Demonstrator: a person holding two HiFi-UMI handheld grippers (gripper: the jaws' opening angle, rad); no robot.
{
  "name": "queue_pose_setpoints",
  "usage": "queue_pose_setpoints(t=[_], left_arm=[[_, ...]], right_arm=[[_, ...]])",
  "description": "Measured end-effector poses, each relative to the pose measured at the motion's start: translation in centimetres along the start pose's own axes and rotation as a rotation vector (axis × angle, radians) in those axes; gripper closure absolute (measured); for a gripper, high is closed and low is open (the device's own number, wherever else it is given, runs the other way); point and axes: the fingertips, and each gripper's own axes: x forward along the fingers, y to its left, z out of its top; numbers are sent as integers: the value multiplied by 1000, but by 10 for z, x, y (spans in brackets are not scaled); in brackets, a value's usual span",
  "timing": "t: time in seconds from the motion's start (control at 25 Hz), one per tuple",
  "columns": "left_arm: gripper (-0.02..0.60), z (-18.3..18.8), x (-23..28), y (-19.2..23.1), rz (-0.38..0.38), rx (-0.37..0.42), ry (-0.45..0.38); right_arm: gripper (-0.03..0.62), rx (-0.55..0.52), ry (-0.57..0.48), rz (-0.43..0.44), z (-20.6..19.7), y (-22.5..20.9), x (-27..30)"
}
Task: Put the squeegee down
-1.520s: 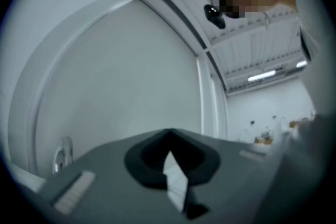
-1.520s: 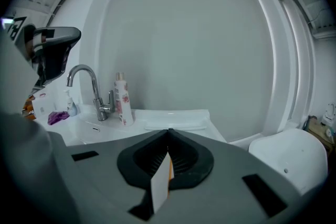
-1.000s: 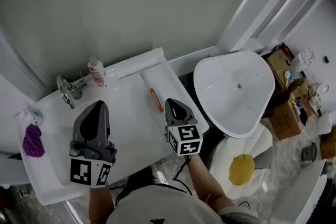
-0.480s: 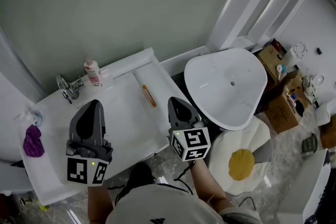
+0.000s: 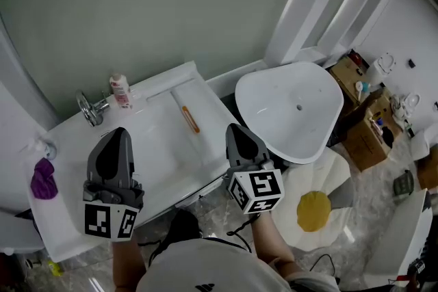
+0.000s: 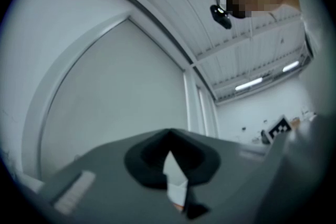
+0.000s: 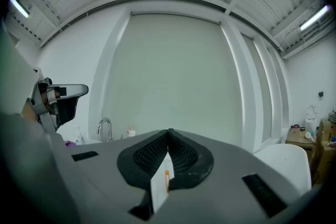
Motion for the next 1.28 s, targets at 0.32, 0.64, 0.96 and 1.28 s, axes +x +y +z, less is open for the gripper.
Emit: queue_pose_setpoints(t=[0.32,0.64,0.96,1.28], left_arm=[[574,15,-20,-7,6,4,-26],[574,25,-41,-18,13,0,-44],[574,32,-56,-29,19,2,-58],[574,37,-62,-38,14,8,-61]], right_arm=[[592,-20,-58,-16,23,7,-34],[592,-26,-100,-42,39,9,-67],[592,-24,-123,-40,45,11,-88],[592,-20,-135,-35,48,13,-98]])
